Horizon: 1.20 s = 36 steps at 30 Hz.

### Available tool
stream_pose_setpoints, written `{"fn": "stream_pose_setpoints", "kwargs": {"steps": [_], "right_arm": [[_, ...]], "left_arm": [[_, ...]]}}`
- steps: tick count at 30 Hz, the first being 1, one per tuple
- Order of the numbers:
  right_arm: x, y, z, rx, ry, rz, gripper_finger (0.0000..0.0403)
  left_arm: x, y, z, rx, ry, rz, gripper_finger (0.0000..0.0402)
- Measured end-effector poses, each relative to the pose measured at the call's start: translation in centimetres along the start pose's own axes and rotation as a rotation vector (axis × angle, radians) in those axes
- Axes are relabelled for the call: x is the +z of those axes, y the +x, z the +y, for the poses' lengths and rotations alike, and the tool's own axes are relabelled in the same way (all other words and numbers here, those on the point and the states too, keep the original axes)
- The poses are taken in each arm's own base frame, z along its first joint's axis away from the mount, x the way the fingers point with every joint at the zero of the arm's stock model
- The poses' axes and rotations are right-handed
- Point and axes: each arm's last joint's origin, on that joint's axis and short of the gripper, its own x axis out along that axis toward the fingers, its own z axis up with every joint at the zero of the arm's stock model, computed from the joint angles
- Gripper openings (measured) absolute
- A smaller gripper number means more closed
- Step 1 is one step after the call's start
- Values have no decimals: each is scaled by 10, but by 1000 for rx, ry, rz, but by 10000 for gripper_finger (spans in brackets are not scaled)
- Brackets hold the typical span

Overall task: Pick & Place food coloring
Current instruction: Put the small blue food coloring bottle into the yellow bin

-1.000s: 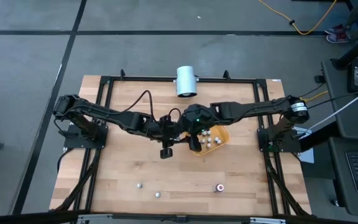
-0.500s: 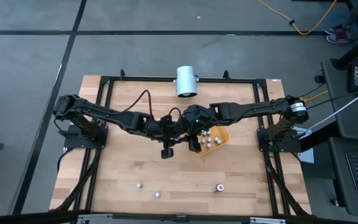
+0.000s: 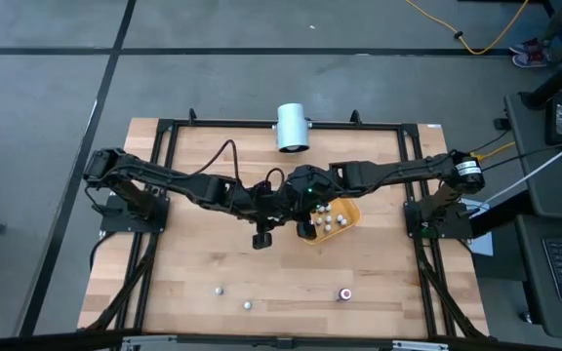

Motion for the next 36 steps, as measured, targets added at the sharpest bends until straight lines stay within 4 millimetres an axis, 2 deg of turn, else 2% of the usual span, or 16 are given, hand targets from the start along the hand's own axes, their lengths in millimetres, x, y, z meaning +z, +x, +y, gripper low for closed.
{"fn": "stream_pose_setpoints", "kwargs": {"steps": [5,10,15,23,29,36], "right_arm": [[0,0,0,2,0,1,64],[-1,-1,0,-2,-2,10,53],[-5,-11,0,-44,-24,54,54],[-17,-35,1,-147,-81,180,54],[-19,-59,2,-227,-84,174,54],[-63,-78,2,-330,-13,138,54]], "left_arm": [[0,0,-2,-34,-1,5,121],[-4,-1,-4,-43,-22,40,165],[-10,-6,-10,-50,-15,97,194],[-16,-23,-17,-5,-24,129,196],[-16,-28,-22,27,-30,96,195],[-19,-30,-32,50,-27,85,194]]}}
